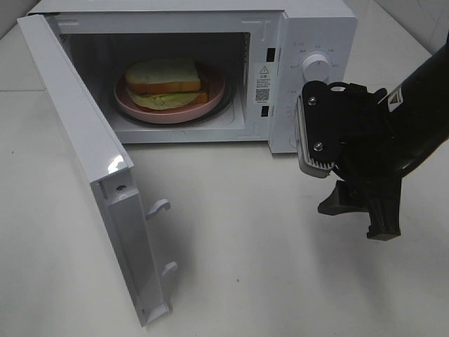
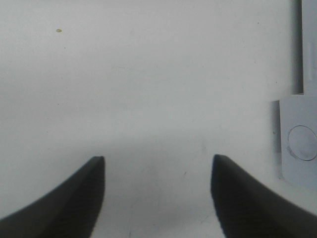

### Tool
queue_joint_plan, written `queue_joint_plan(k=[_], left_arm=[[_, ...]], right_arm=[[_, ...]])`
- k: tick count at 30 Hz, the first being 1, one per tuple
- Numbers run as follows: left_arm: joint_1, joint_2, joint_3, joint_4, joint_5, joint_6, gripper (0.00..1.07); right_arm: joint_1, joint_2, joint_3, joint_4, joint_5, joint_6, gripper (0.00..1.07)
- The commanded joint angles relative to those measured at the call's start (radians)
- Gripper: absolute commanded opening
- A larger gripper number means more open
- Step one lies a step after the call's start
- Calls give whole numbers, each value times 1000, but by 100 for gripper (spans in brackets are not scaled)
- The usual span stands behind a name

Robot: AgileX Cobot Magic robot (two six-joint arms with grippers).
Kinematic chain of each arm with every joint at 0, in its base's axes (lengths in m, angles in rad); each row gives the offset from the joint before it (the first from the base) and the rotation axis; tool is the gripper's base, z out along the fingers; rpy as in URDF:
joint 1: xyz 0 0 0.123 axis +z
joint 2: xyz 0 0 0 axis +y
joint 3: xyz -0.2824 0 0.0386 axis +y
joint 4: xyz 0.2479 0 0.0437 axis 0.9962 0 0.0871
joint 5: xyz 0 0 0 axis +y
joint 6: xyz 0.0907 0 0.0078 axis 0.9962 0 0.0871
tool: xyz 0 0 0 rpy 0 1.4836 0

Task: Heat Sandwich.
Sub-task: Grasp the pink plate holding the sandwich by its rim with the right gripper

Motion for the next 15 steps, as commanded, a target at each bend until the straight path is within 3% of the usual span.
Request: queue_joint_plan(k=[1, 4, 15], left_arm=[[4, -17, 1, -9, -13, 1, 100], [4, -17, 1, -9, -13, 1, 100], [4, -17, 1, -9, -13, 1, 100]], right_arm=[[3, -11, -7, -11, 1, -9, 88], [3, -10, -7, -53, 1, -10, 94], [6, 9, -78, -204, -5, -12, 89]])
